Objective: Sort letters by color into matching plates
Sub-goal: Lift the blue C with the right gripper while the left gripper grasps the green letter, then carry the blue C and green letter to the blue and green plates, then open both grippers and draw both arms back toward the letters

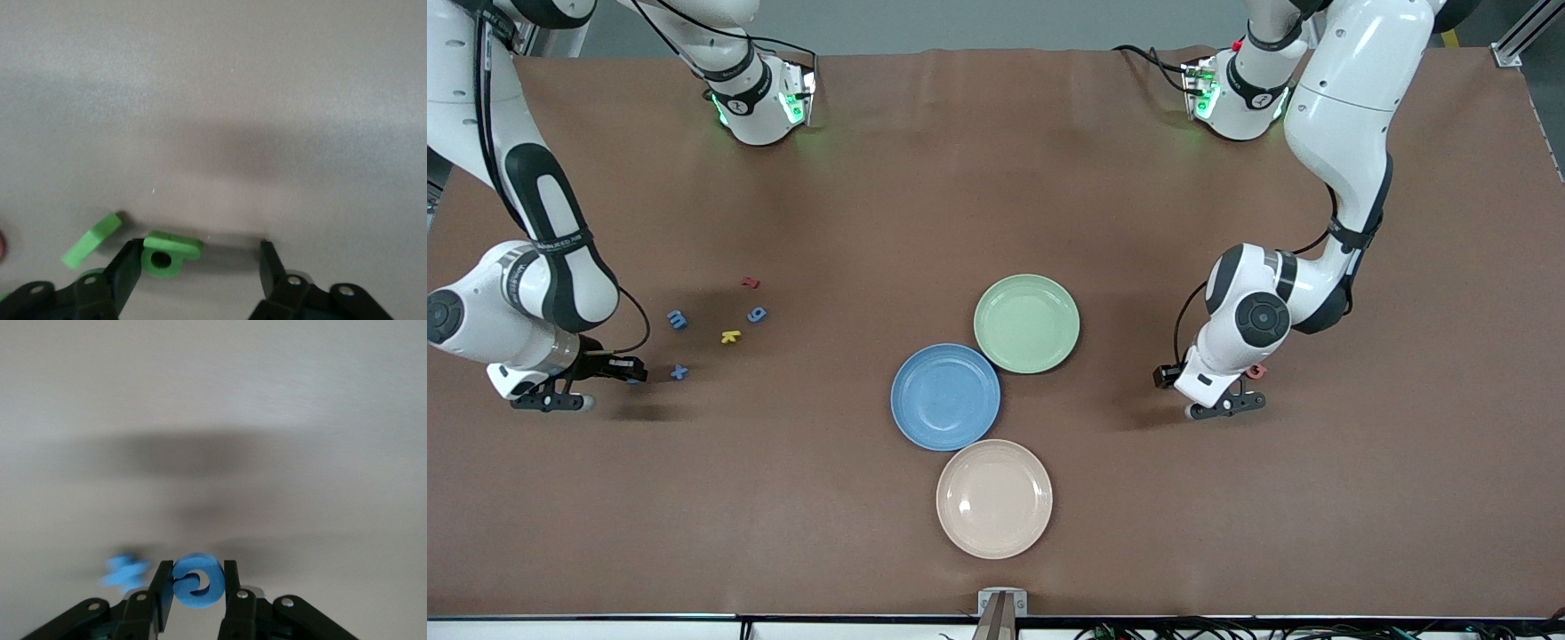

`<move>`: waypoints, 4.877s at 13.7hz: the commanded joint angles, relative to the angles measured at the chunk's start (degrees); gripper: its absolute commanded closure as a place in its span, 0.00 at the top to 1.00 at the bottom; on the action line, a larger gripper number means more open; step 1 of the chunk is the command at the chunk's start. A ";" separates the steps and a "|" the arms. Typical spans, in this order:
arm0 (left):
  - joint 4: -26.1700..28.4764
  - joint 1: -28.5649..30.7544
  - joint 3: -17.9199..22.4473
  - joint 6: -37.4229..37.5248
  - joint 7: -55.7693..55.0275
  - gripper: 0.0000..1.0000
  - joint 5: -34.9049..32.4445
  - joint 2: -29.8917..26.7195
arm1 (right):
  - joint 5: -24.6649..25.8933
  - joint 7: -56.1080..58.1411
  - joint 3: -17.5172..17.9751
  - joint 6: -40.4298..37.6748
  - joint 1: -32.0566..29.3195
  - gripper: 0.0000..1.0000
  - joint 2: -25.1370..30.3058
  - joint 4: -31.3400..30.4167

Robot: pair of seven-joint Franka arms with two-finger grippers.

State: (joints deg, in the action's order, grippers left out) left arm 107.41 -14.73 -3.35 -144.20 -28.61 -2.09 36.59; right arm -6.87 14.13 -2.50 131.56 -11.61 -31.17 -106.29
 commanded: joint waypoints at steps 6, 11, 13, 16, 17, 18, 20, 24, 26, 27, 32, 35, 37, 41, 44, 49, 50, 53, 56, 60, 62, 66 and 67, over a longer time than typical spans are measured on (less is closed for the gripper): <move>-2.02 0.14 0.01 -1.25 -0.57 0.62 -0.99 1.11 | -3.58 -42.03 -0.05 -7.29 23.09 0.00 6.73 2.57; -2.03 0.14 0.01 -1.25 -0.65 0.40 -0.99 1.29 | -3.07 -63.05 -0.14 -7.02 33.75 0.00 1.83 11.17; -2.03 0.06 0.01 -1.25 -0.92 0.32 -0.99 1.29 | -2.89 -68.86 -0.22 -7.10 36.91 0.00 -1.43 14.96; -1.94 -0.03 0.01 -1.08 -1.09 0.23 -0.99 1.20 | -2.36 -75.37 -0.40 -7.37 40.17 0.00 -6.44 20.93; -1.94 -0.03 0.01 -0.73 -1.18 0.22 -0.99 0.85 | -1.84 -77.13 -0.40 -7.28 40.70 0.00 -7.67 22.26; -2.03 -0.29 0.01 0.93 -1.18 0.21 -0.99 0.15 | -1.75 -78.19 -0.40 -7.28 41.05 0.00 -8.73 23.40; -2.11 -0.64 -0.34 6.01 -1.44 0.21 -0.99 -3.18 | -1.66 -78.99 -0.49 -7.02 42.02 0.00 -10.13 24.37; -7.28 -5.47 -0.69 15.60 -7.67 0.21 -0.90 -5.66 | 1.24 -83.56 -0.58 -6.93 43.25 0.00 -14.27 27.71; -10.19 -9.42 -0.61 17.11 -12.49 0.21 -0.64 -4.96 | 1.33 -84.17 -0.58 -6.49 43.78 0.00 -15.24 28.42; -11.68 -11.18 -0.60 17.11 -15.04 0.21 -0.64 -3.99 | 1.33 -84.61 -0.58 -5.97 43.95 0.00 -15.59 28.51; -15.56 -18.39 -0.60 17.11 -22.88 0.21 -0.55 0.49 | 1.59 -86.19 -0.58 -4.03 45.01 0.00 -17.17 28.51; -16.35 -21.47 -0.60 17.11 -25.78 0.22 -0.46 2.34 | 1.59 -86.46 -0.58 -3.15 45.28 0.00 -17.96 28.51; -16.79 -22.61 -0.60 17.11 -26.40 0.22 -0.37 3.22 | 2.03 -86.46 -0.58 -3.15 45.54 0.00 -18.23 28.51; -18.98 -24.46 -0.60 16.94 -29.39 0.23 -0.20 4.71 | 2.12 -86.46 -0.58 -3.15 45.63 0.00 -18.40 28.51; -19.17 -25.52 -0.60 16.94 -30.18 0.23 0.07 4.72 | 2.12 -86.46 -0.58 -3.15 45.63 0.01 -18.49 28.51; -18.99 -25.35 -0.60 16.94 -30.45 1.00 0.07 4.19 | 2.12 -86.46 -0.58 -2.89 45.54 0.01 -18.76 28.51; -18.99 -25.00 -0.60 17.03 -30.36 1.00 0.07 4.01 | 1.86 -86.29 -0.58 -2.97 45.36 0.39 -18.76 28.77; -18.38 -23.51 -0.52 17.11 -30.18 1.00 -0.11 3.23 | 2.03 -85.94 -0.58 -3.33 44.75 1.00 -18.58 29.30; -15.31 -20.87 -0.52 17.20 -28.00 1.00 -0.72 1.12 | 2.03 -85.41 -0.58 -3.94 44.40 1.00 -18.06 29.65; -8.20 -16.74 -0.34 16.77 -22.99 1.00 -1.16 -3.18 | 1.59 -75.16 -0.58 -9.29 40.28 1.00 -13.50 28.78; -5.29 -13.93 -0.60 16.33 -21.22 1.00 -4.75 -4.68 | 1.51 -69.27 -0.49 -13.94 37.20 1.00 -9.64 26.41; -0.89 -9.36 -0.60 13.26 -16.92 1.00 -7.14 -6.09 | 1.77 -48.64 -0.66 -10.55 28.60 1.00 2.92 8.52; -0.19 -8.22 -0.60 12.46 -15.96 1.00 -7.58 -6.09 | 1.86 -42.23 -0.66 -7.05 25.53 1.00 5.91 2.73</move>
State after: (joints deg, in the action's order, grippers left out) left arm 103.61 -24.81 -3.60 -129.48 -46.20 -8.11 32.69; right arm -5.50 -37.66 -4.42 118.83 18.86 -34.03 -89.15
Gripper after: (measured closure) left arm 0.000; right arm 0.000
